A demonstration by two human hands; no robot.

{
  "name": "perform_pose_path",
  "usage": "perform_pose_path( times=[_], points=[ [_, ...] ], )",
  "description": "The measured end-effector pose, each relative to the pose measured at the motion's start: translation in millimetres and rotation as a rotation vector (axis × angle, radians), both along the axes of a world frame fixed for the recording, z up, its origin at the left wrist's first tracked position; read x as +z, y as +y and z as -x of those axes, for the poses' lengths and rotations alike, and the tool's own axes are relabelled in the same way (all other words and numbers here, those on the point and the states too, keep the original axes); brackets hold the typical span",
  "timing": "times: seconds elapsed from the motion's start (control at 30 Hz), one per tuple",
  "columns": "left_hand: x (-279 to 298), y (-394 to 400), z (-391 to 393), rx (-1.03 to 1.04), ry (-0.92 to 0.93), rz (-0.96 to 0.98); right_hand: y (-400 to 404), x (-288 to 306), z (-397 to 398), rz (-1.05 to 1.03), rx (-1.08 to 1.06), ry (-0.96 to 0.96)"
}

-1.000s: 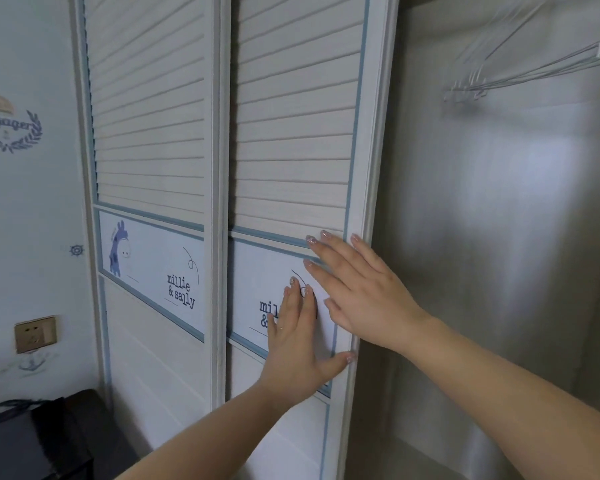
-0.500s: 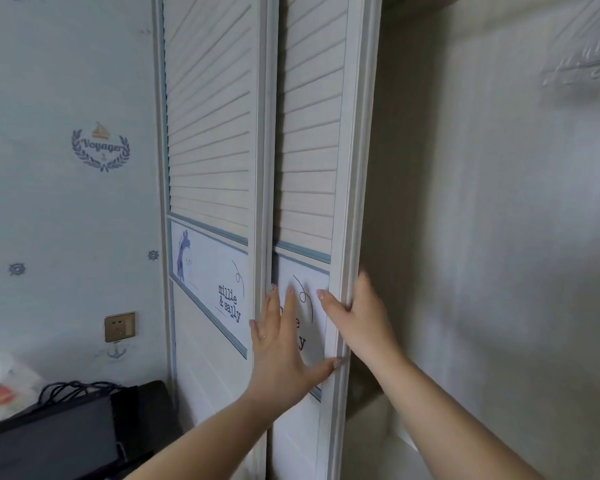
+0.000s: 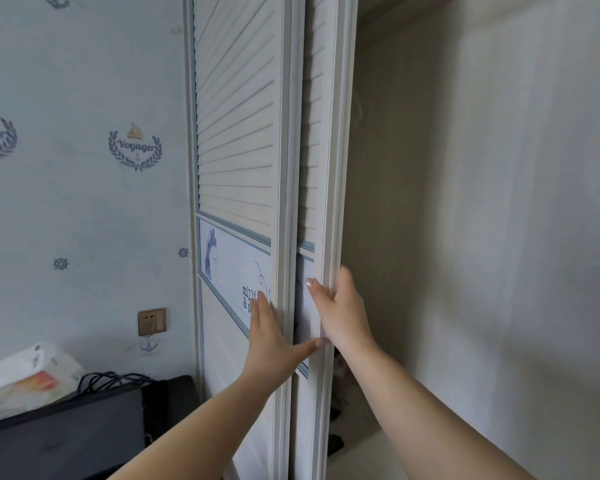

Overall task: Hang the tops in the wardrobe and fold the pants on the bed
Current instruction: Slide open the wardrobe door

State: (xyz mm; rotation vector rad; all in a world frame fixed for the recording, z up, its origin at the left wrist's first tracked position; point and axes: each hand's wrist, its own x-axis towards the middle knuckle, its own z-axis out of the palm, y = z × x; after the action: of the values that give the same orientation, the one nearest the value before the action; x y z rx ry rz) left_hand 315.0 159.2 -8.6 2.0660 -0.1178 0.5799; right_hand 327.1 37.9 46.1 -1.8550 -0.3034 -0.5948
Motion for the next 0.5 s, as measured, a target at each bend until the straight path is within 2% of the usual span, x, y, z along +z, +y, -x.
perform_pose_path(
  times=[0.13, 0.5],
  points=[
    [-2.5, 5.3, -10.3, -0.058, 0.049, 0.066, 3.2, -1.6, -4.7, 0.031, 0.053, 0.078],
    [-1.0, 13.4, -20.8, -0.001, 0.017, -0.009, 20.5, 1.7, -18.3, 0.094, 0.078, 0.159]
  ],
)
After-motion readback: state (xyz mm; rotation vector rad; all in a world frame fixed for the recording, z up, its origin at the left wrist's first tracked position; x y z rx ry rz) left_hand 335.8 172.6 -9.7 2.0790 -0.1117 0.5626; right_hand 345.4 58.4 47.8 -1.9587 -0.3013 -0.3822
